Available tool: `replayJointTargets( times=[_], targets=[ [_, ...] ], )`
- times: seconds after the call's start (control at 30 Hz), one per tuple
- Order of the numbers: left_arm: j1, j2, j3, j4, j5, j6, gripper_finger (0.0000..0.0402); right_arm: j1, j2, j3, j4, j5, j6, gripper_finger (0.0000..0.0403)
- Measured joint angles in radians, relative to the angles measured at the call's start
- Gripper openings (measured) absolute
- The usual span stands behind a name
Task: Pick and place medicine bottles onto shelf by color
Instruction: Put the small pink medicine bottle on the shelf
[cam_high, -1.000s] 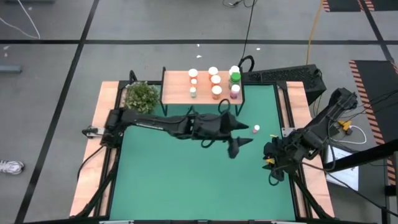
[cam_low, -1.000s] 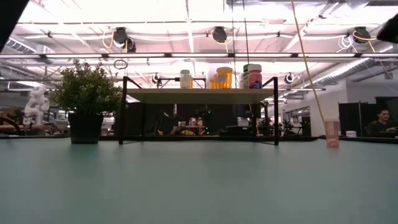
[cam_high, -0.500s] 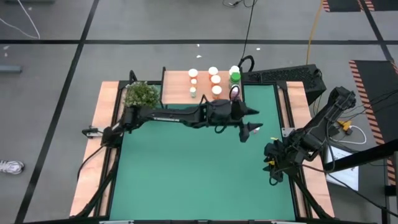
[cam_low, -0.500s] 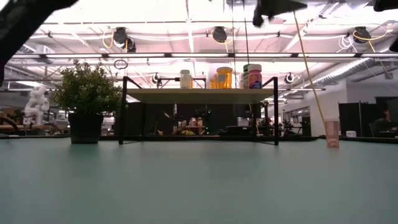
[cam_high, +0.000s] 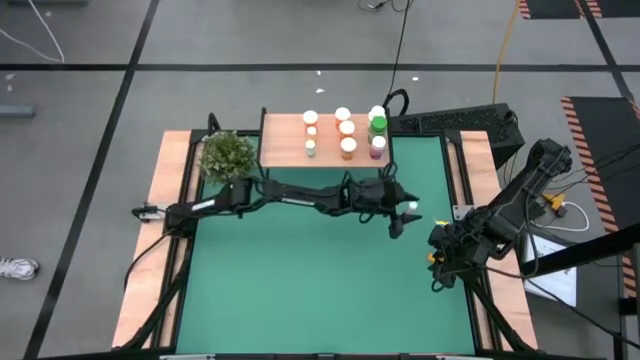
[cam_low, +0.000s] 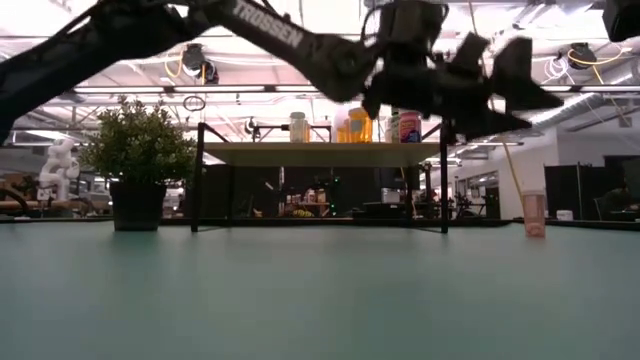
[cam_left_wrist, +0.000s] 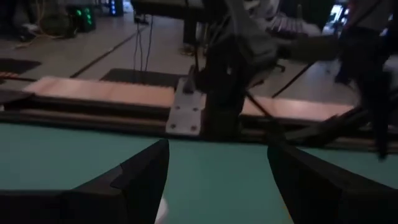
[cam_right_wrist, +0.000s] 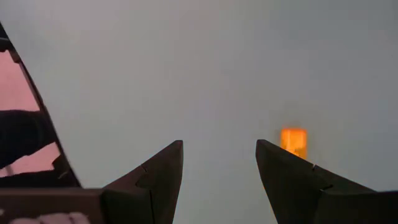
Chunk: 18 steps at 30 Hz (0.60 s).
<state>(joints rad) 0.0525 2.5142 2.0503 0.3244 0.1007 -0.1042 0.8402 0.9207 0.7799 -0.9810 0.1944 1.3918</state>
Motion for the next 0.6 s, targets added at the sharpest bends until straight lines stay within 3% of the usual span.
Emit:
replayJointTargets(
  times=[0.3, 0.6],
  targets=[
    [0.015, 0.102, 0.001, 0.04, -0.023, 0.045, 0.0273, 0.0, -0.003, 0.0, -0.004, -0.065, 0.057, 0.0196],
    [0.031, 0.137, 0.003, 0.045, -0.024, 0.043, 0.0273, 0.0, -0.003, 0.0, -0.006, -0.066, 0.103, 0.0196]
  ],
)
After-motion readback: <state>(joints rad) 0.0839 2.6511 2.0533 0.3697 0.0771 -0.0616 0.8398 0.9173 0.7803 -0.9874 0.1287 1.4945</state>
